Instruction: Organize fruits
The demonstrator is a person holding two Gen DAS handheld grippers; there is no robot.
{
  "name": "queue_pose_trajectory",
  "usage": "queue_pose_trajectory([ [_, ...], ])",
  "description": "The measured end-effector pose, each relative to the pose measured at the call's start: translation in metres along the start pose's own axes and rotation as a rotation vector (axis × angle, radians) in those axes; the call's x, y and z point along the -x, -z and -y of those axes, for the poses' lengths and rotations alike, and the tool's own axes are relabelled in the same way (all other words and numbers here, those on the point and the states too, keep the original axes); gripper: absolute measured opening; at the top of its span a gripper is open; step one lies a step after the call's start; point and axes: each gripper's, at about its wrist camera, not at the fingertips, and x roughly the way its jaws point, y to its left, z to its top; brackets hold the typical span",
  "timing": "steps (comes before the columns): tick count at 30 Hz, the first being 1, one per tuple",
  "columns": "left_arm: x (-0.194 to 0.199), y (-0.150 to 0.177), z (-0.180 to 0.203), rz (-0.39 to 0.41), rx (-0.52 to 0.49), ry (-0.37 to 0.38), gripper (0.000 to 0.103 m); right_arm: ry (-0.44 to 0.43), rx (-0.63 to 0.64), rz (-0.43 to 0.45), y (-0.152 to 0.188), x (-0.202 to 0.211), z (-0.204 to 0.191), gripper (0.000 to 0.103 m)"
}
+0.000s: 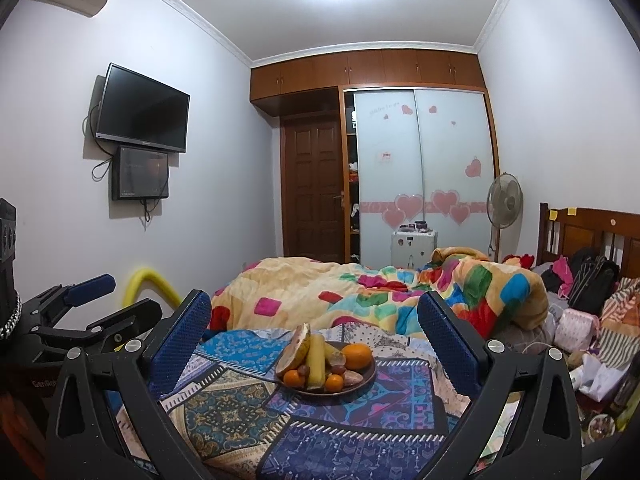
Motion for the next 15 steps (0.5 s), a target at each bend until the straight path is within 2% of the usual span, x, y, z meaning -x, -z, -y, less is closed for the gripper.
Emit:
queue_pose_trajectory([
  [15,-0.0007,0.001,0.0011,-0.004,-0.002,0.007,0.103,0.001,0.0,-0.002,-0.0011,-0.0003,0.0002,0.103],
])
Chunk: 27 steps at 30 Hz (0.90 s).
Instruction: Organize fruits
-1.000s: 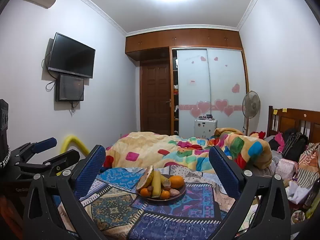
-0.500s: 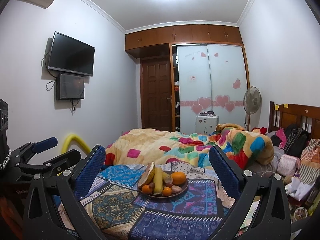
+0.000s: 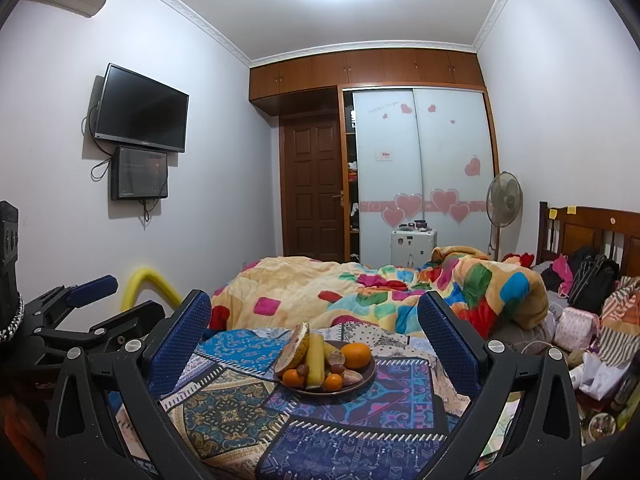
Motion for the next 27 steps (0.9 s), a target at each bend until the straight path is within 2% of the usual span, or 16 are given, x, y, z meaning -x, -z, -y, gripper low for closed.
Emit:
queue_pose_trajectory([
  [27,-0.0047,-0.0013,0.0016,-0.007,0.006,0.015,0.103,-0.002,-0.003,0.007,-0.0004,0.0029,-0.0021,0.103],
])
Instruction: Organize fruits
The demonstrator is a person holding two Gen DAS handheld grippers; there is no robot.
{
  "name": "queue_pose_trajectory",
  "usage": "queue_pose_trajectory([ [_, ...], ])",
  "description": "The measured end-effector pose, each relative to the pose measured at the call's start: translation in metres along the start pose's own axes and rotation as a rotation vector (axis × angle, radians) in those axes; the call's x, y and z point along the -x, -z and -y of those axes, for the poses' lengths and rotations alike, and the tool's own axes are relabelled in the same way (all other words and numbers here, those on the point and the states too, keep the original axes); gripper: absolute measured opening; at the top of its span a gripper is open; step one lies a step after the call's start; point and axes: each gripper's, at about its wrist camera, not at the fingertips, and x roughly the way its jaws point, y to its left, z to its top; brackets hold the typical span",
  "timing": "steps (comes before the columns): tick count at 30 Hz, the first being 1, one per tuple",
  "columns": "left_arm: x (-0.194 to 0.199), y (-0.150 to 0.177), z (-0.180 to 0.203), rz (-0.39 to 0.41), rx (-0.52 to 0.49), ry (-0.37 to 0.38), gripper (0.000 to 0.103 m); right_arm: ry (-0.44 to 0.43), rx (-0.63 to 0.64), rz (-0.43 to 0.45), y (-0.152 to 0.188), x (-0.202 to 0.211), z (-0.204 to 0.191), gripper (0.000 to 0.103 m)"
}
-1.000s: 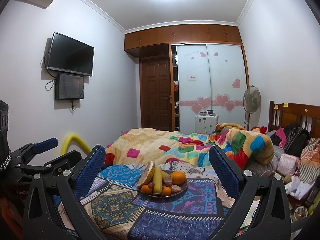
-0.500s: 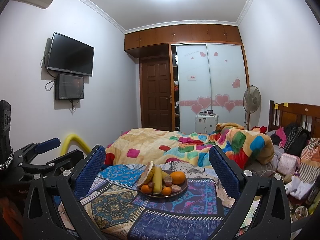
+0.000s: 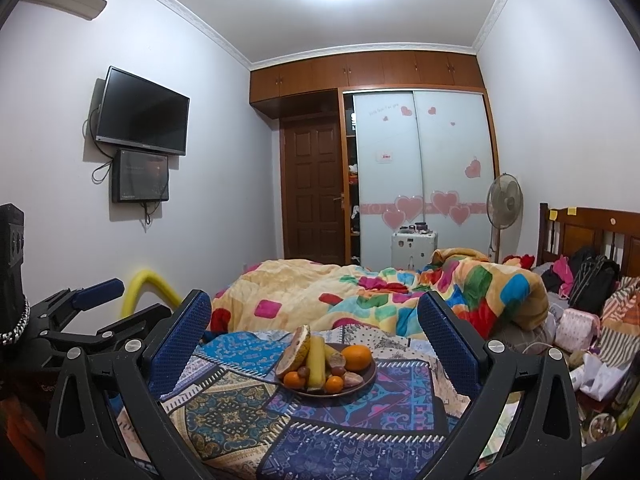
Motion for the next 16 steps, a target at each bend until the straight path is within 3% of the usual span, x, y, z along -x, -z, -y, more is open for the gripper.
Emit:
queue_pose_trajectory([
  [16,0.003,-0.0011,0.0027,0.004,-0.008,0.01,0.103,0.006,0.002,-0.007,0.0004,0.0,0.0,0.103],
])
